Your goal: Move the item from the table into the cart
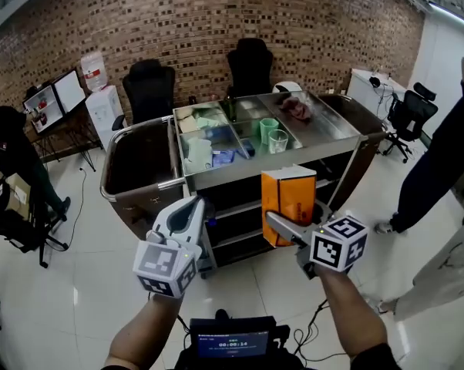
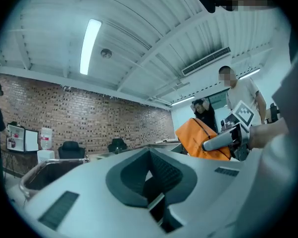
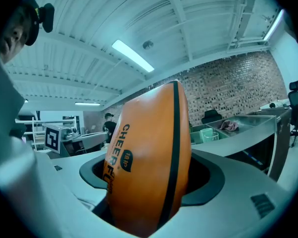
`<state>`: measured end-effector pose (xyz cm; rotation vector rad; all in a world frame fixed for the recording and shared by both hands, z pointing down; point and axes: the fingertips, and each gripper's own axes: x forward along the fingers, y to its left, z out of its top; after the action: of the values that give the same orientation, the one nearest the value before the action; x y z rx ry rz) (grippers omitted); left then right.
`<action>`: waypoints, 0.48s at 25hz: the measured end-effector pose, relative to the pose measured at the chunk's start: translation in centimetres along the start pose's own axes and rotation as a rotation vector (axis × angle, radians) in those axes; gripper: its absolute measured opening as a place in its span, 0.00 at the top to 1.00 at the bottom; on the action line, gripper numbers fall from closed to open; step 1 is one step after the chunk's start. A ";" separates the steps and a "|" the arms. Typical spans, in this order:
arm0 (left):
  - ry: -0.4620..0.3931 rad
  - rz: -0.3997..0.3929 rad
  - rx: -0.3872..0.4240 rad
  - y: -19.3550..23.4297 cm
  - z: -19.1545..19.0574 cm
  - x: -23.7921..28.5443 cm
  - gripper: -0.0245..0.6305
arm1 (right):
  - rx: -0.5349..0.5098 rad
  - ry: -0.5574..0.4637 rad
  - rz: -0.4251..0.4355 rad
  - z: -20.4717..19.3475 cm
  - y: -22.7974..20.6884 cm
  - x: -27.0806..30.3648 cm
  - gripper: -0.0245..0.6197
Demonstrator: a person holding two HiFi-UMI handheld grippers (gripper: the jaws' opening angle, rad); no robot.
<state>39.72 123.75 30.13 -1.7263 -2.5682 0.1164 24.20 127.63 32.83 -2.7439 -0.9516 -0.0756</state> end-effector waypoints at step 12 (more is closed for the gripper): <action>-0.039 -0.058 0.026 21.4 6.3 23.9 0.96 | -0.052 0.054 -0.019 17.8 -16.4 27.6 0.43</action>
<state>49.97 153.66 21.90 -1.6561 -2.6293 0.1820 35.31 161.00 22.38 -2.7656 -0.9740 -0.1790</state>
